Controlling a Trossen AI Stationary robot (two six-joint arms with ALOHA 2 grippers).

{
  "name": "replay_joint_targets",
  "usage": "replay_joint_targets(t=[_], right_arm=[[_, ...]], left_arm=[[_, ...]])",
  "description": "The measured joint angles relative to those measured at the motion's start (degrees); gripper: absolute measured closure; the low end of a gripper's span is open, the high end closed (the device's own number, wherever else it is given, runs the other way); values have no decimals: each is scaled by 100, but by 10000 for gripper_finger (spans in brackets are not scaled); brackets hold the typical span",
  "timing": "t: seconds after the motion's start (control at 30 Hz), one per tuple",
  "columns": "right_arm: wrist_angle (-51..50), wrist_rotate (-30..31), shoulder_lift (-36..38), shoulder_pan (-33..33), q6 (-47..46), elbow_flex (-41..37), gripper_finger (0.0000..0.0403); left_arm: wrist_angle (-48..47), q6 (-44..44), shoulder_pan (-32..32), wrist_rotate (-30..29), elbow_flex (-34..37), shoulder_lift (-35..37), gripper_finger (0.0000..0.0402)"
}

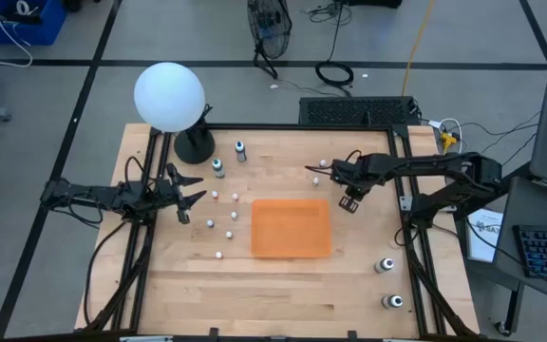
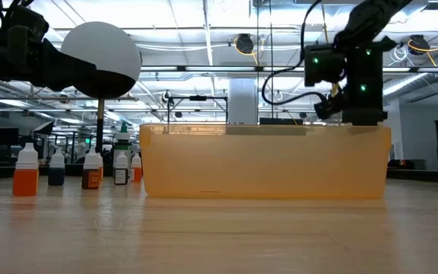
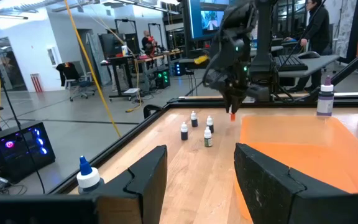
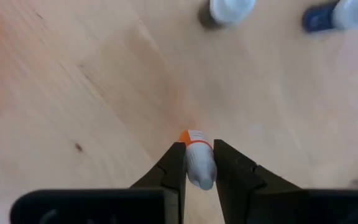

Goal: Pick & Place food coloring
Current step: Put the small orange food coloring bottle into the container

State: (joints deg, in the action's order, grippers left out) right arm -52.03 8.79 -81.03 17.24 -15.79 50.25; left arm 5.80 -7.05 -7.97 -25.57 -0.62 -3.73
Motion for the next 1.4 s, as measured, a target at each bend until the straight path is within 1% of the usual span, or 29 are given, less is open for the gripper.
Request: replay_joint_targets(t=[0.17,0.3,0.4,0.5,0.63,0.73,0.83,0.9,1.0,1.13,1.27,1.4], right_arm=[[-433,4,0,-418,0,954,356],[-488,37,0,-935,0,1843,356],[-515,176,-126,-1315,-1,2583,356],[-879,175,-511,-1596,0,3447,356],[-1683,197,-1343,-1883,28,4676,356],[-1922,169,-1983,-2087,214,5207,356],[-1901,24,-2434,-2276,466,5261,356],[-1670,-158,-2658,-2375,613,5092,356],[-1006,-479,-2825,-2481,769,4623,356],[-198,-897,-2821,-2487,731,3922,356],[-131,-824,-2819,-2470,634,3569,356],[-170,-567,-2820,-2451,572,3312,356]], left_arm=[[0,0,2,0,0,0,215],[0,0,1,0,0,0,215],[0,0,0,-1,0,1,215],[0,0,1,0,0,1,215],[0,0,0,-1,0,1,215],[0,0,0,-1,0,0,215],[0,0,2,-1,0,0,215],[2,0,2,0,0,-1,215],[-1,0,0,0,0,0,215],[0,0,2,1,0,0,215],[0,0,2,0,0,0,215],[0,0,1,-1,0,-1,215]])
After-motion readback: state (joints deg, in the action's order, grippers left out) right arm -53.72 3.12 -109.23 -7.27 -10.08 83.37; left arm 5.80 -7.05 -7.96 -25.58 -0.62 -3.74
